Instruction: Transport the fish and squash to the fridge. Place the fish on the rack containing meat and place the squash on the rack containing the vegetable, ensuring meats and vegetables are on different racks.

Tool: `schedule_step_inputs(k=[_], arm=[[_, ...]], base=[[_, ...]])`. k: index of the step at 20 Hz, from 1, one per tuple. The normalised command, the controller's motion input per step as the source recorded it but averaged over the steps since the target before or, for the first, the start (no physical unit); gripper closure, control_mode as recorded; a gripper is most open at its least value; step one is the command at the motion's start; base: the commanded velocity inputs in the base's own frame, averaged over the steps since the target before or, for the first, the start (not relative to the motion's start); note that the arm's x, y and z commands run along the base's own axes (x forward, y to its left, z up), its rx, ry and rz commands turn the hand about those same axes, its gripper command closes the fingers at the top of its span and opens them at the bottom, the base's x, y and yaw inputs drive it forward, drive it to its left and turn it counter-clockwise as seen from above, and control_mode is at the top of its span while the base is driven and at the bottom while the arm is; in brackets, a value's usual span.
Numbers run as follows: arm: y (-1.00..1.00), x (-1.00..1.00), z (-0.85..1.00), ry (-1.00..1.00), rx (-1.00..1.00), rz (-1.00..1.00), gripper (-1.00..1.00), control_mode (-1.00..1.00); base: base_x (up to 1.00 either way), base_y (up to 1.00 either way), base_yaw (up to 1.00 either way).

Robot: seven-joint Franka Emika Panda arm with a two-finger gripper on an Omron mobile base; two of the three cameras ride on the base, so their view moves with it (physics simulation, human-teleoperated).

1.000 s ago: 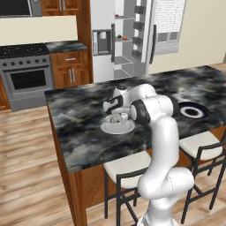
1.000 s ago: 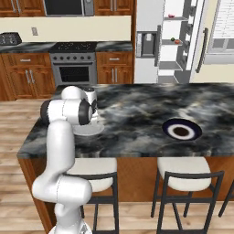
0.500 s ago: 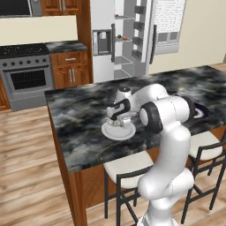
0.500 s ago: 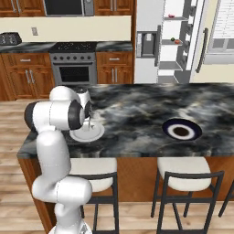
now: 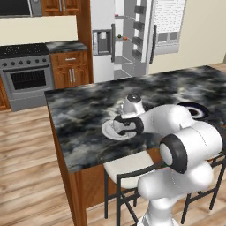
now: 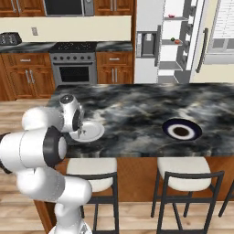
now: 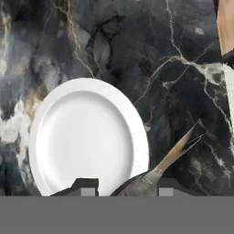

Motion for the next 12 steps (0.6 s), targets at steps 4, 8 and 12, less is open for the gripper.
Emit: schedule_step_inputs(k=[4, 8, 12], arm=[[-0.12, -0.85, 1.00, 0.00, 0.05, 0.00, 1.00, -1.00], [-0.17, -0.79, 1.00, 0.00, 0.05, 0.00, 1.00, -1.00], [-0.30, -0.83, 0.91, -0.03, 0.01, 0.00, 1.00, -1.00]], base=[[0.00, 0.00, 0.00], [0.00, 0.00, 0.00], [0.00, 0.00, 0.00]])
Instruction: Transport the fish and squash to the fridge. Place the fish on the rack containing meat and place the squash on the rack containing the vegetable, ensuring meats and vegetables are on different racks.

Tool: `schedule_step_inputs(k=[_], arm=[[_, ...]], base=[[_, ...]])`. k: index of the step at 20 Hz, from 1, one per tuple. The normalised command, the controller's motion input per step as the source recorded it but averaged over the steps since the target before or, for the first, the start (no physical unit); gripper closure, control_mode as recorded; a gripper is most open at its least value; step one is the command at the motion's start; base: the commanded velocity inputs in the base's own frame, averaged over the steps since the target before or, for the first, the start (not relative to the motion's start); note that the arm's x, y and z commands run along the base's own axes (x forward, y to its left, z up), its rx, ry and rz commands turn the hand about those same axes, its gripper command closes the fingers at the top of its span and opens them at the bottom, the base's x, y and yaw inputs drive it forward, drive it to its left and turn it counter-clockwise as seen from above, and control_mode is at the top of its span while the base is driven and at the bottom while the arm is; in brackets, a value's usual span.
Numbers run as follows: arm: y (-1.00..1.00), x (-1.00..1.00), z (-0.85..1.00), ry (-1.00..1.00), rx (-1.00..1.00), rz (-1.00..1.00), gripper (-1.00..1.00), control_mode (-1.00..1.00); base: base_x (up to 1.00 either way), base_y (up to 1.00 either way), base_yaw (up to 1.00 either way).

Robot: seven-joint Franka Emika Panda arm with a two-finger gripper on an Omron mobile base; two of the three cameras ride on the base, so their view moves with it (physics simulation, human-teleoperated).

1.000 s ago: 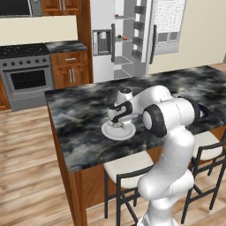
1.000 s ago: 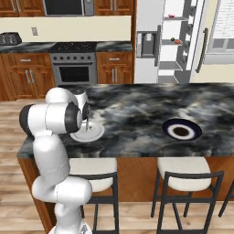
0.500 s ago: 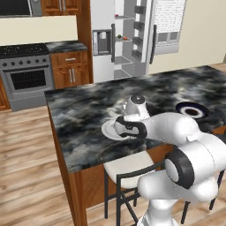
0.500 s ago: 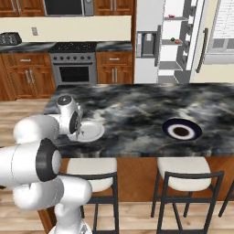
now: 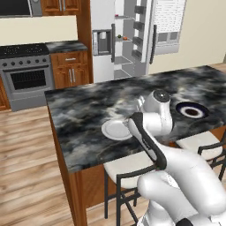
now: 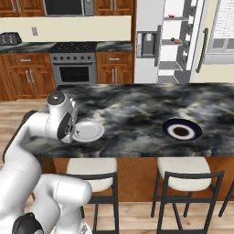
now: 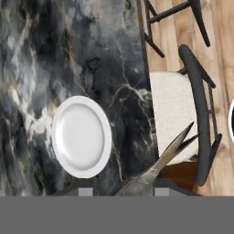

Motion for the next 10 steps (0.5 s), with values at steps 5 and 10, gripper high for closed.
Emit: schedule_step_inputs(k=[5, 10], arm=[[-0.26, -0.85, 0.94, -0.03, -0.01, 0.00, 1.00, -1.00], [-0.24, -0.79, 0.95, 0.00, -0.01, 0.00, 1.00, -1.00]], base=[[0.00, 0.00, 0.00], [0.00, 0.00, 0.00]])
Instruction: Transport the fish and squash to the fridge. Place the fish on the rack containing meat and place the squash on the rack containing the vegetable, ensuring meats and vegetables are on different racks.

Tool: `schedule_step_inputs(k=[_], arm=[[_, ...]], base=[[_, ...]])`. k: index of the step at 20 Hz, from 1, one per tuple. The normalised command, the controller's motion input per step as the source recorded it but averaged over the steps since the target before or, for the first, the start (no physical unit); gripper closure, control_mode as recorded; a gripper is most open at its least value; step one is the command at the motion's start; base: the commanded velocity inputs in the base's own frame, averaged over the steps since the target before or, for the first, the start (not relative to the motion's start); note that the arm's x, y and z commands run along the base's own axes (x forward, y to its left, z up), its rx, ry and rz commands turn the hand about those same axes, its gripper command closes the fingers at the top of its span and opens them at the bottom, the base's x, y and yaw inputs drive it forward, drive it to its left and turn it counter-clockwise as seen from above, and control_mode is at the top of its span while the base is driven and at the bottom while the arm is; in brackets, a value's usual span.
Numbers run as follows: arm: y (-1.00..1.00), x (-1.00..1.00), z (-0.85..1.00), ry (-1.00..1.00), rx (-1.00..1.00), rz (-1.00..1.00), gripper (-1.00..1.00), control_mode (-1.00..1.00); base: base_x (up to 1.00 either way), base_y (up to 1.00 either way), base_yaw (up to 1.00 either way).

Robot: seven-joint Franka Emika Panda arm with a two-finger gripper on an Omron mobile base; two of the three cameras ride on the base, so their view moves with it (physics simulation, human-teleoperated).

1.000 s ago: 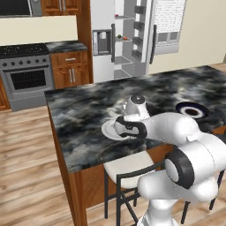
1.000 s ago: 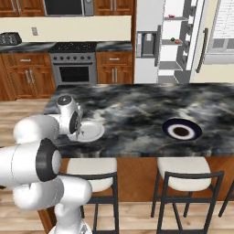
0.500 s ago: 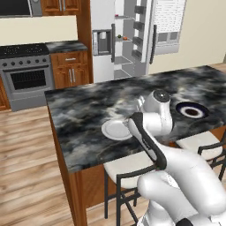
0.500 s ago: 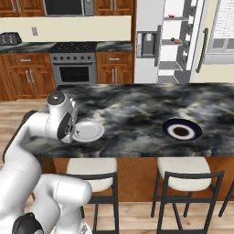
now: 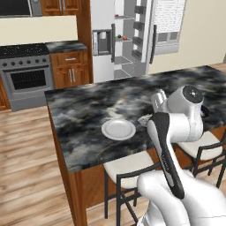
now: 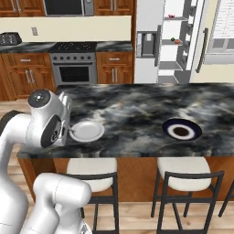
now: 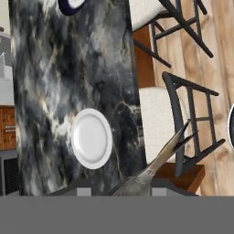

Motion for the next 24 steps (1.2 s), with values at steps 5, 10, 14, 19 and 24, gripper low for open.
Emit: schedule_step_inputs(k=[5, 10, 14, 19, 24], arm=[[-0.08, -0.62, 0.90, 0.00, -0.03, 0.00, 1.00, -1.00], [0.00, -0.85, 0.64, -0.09, -0.01, 0.00, 1.00, -1.00], [0.00, -0.89, 0.66, -0.10, 0.00, 0.00, 1.00, -1.00], [0.00, -0.45, 0.21, -0.01, 0.00, 0.07, 1.00, -1.00], [-0.12, -0.50, 0.09, -0.08, 0.01, 0.06, 1.00, -1.00]], base=[[0.00, 0.00, 0.00], [0.00, 0.00, 0.00], [0.00, 0.00, 0.00], [0.00, 0.00, 0.00], [0.00, 0.00, 0.00]])
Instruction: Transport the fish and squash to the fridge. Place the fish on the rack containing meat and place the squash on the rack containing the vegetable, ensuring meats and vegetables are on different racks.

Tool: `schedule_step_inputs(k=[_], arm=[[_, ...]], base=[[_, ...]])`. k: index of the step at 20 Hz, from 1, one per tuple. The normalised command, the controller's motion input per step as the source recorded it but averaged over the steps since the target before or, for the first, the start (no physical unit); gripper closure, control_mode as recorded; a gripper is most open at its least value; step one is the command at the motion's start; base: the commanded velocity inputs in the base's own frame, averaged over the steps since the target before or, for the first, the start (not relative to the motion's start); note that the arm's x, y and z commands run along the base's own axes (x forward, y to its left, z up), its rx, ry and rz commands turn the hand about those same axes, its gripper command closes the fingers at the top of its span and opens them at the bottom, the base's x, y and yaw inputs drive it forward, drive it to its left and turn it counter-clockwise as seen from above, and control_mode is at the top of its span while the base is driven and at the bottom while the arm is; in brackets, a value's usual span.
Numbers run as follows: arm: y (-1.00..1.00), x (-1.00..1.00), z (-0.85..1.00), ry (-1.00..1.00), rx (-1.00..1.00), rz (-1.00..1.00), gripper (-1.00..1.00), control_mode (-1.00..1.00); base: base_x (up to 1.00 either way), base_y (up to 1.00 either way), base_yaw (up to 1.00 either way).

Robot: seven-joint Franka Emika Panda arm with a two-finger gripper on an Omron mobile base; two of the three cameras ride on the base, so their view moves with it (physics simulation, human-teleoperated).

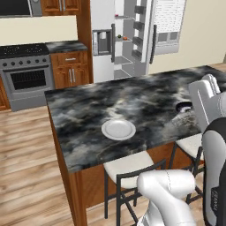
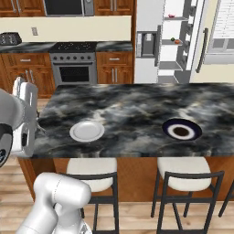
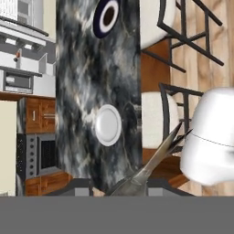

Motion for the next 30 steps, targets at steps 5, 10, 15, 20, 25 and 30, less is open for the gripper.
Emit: schedule_step_inputs(k=[5, 10, 15, 20, 25, 30], arm=[[0.01, -0.18, 0.12, -0.07, 0.00, -0.01, 1.00, -1.00], [0.08, -0.22, 0.00, -0.12, 0.00, -0.04, 1.00, -1.00], [0.11, -0.03, 0.00, -0.02, 0.00, -0.01, 1.00, 1.00], [0.00, 0.00, 0.00, 0.00, 0.00, 0.00, 1.00, 1.00], [0.00, 0.00, 0.00, 0.00, 0.00, 0.00, 1.00, 1.00], [0.00, 0.00, 0.00, 0.00, 0.00, 0.00, 1.00, 1.00]], base=[[0.00, 0.00, 0.00], [0.00, 0.00, 0.00], [-0.10, 0.79, 0.00], [0.02, 1.00, -0.02], [0.66, 1.00, -0.08], [0.95, 1.00, 0.00]])
